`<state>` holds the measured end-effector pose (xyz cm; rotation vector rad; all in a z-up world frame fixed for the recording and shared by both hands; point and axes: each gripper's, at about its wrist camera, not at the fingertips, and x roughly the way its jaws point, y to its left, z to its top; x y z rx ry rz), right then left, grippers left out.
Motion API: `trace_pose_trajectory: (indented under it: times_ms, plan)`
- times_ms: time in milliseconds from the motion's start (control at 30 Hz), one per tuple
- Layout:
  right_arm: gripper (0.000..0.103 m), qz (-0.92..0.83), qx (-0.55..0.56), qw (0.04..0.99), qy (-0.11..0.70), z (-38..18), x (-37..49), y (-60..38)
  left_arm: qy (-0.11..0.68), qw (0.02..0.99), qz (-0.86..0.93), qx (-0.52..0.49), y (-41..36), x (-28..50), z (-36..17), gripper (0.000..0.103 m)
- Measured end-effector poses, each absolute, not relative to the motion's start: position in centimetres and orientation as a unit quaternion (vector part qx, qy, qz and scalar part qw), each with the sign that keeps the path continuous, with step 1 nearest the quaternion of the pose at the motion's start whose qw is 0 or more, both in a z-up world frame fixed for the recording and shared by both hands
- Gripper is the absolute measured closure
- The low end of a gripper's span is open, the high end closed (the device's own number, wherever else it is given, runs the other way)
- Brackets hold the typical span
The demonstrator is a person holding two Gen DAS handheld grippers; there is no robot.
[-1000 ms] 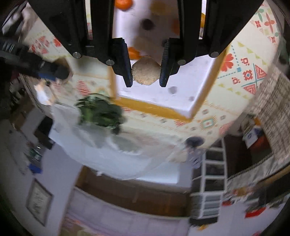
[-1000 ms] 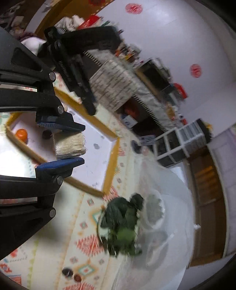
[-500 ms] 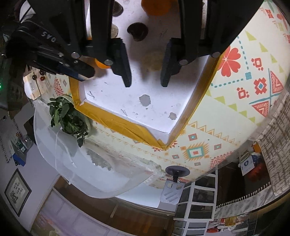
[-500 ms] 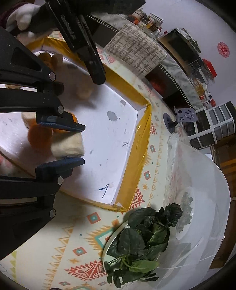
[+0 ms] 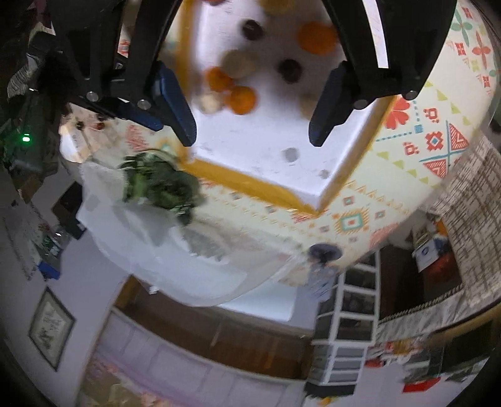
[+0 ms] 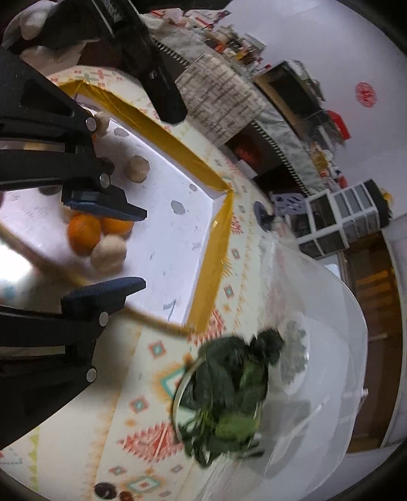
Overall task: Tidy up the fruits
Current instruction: 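Grasp a red date with the right tool while the left tool reaches a dark plum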
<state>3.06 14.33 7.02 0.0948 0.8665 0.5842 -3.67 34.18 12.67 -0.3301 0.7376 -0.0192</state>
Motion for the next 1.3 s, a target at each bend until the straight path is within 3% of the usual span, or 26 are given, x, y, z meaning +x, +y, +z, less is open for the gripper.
trace_pose_trajectory:
  times_ms: [233, 700, 933, 1300]
  plan:
    - [0.053, 0.225, 0.078, 0.886, 0.398, 7.8, 1.1, 3.6, 0.344, 0.922, -0.095, -0.147, 26.0, -6.4, 14.8, 0.027]
    - [0.053, 0.035, 0.194, 0.892, 0.406, 3.9, 2.6, -21.3, 0.410, 0.886, -0.172, -0.130, 13.5, -3.4, 10.4, 0.027]
    - [0.053, 0.042, 0.211, 0.888, 0.407, 2.8, 6.3, -23.0, 0.425, 0.879, -0.177, -0.122, 10.7, -0.3, 9.4, 0.027]
    - [0.056, 0.117, 0.152, 0.872, 0.450, 0.7, 11.2, -14.3, 0.443, 0.872, -0.176, -0.114, 7.4, 3.6, 7.8, 0.027]
